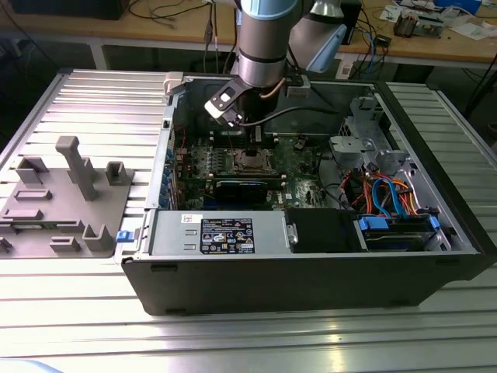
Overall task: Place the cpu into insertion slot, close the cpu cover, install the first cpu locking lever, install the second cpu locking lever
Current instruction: 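Install the first cpu locking lever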
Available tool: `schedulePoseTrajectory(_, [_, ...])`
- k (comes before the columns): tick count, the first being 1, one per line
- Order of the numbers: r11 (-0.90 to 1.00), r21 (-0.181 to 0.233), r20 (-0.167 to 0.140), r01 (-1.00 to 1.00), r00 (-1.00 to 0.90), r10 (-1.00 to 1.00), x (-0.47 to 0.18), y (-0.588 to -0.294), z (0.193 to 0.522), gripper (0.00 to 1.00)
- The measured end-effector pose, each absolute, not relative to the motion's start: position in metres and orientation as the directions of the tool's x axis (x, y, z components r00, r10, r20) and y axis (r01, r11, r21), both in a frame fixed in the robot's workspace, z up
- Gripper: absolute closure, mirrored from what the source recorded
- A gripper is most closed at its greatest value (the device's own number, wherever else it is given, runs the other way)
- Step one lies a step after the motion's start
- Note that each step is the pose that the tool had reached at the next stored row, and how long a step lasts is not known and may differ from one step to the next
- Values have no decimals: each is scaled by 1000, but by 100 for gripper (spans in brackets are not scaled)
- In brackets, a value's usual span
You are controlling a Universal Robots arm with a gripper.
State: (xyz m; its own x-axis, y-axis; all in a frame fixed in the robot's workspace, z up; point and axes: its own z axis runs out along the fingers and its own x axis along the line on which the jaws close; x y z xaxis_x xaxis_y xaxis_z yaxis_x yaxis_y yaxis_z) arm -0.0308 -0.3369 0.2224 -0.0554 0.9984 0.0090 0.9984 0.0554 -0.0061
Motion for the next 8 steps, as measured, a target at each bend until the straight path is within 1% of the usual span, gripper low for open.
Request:
schedulePoseTrajectory(3, [55,-6,9,998,-55,998,-31,-337,237,89])
schedulePoseTrajectory(8, [55,-5,8,998,-55,998,-31,-337,250,89])
